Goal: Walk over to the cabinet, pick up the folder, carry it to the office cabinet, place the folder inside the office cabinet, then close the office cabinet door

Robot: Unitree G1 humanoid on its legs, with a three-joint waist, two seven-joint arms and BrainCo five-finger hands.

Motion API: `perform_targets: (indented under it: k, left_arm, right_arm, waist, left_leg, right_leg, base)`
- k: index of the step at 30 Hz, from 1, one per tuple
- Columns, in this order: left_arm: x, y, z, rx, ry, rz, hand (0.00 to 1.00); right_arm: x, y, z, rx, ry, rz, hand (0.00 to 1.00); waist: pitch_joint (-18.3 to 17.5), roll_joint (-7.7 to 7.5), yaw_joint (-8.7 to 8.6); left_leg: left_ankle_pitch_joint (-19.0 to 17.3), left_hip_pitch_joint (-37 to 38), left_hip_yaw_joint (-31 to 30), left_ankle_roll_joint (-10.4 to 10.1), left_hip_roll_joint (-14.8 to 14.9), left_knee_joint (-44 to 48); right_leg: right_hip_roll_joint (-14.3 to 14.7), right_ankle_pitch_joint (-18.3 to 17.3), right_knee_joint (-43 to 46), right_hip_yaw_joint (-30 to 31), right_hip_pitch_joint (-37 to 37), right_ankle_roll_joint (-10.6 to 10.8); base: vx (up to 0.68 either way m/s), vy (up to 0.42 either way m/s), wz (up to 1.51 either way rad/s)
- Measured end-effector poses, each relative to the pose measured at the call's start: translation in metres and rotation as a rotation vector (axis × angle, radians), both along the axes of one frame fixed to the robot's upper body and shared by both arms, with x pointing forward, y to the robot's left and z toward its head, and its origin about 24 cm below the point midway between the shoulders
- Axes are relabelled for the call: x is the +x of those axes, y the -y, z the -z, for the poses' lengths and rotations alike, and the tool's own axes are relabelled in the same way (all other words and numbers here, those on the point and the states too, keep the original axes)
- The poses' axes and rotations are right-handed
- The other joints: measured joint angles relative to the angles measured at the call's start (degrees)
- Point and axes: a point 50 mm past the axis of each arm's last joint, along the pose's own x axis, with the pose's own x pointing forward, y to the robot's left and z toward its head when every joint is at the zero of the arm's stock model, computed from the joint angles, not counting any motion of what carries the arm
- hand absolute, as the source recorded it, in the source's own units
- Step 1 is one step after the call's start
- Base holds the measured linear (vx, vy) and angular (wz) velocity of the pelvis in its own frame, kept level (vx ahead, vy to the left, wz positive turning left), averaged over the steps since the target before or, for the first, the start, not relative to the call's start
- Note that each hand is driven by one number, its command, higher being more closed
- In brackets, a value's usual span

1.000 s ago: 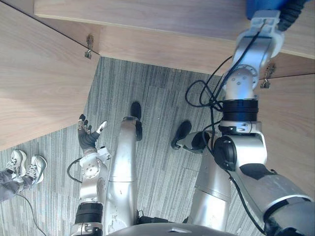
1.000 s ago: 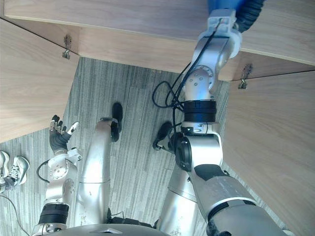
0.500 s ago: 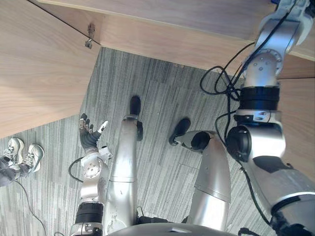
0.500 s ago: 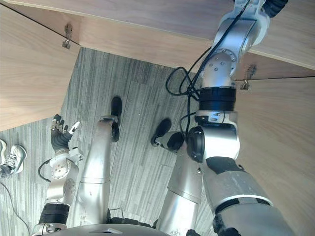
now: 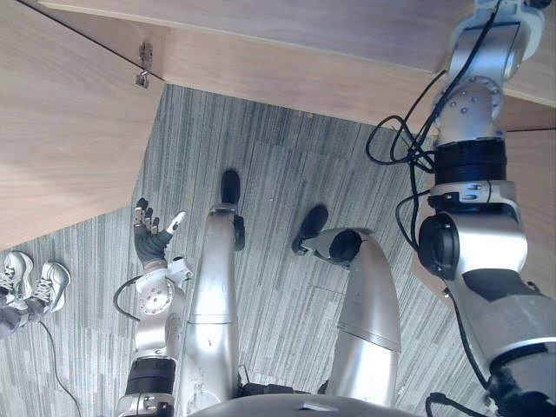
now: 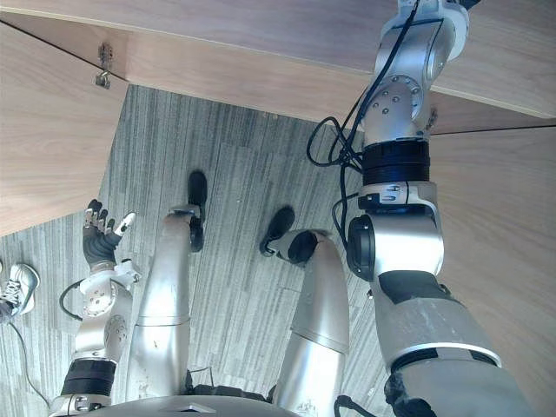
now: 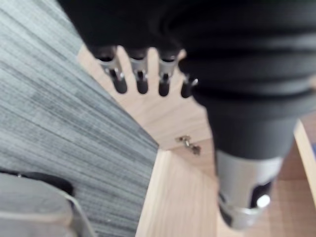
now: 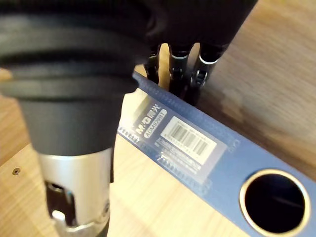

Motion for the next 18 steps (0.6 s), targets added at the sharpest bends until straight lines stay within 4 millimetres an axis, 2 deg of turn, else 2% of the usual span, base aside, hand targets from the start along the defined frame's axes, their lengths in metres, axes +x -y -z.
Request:
perform_targets:
  k: [8,12,18]
  left_arm:
    - [0.000,0.000,0.000,-0.009,0.001,-0.002,0.00]
    - [0.000,-0.001,0.000,-0.018,0.002,-0.004,0.00]
    - [0.000,-0.004,-0.001,-0.004,0.001,-0.005,0.00]
  right_arm:
    - [0.006,0.000,0.006,-0.003,-0.042,-0.002,0.00]
    - [0.008,-0.001,0.010,-0.022,-0.060,-0.011,0.00]
    - [0.015,-0.002,0.034,-0.156,-0.137,-0.003,0.00]
  waist:
    - [-0.01,-0.02,-0.45]
    - [0.03,-0.09,-1.22]
    - [-0.38,-1.67,-2.22]
  left_leg:
    - [0.74,2.04,0.15,0.32,0.13,-2.26]
    - [0.82,2.25,0.29,0.43,0.16,-2.36]
    - [0.53,2.87,0.88,0.89,1.32,-2.49]
  right_leg:
    - [0.41,0.75,-2.46,-0.30,2.00,0.64]
    - [0.48,1.39,-2.99,-0.30,2.43,0.10]
    - [1.55,2.12,-4.74,-0.06,3.23,0.82]
  base:
    - [-0.01,0.021,0.00]
    - [0.00,0.039,-0.02]
    - [0.00,0.038,-0.12]
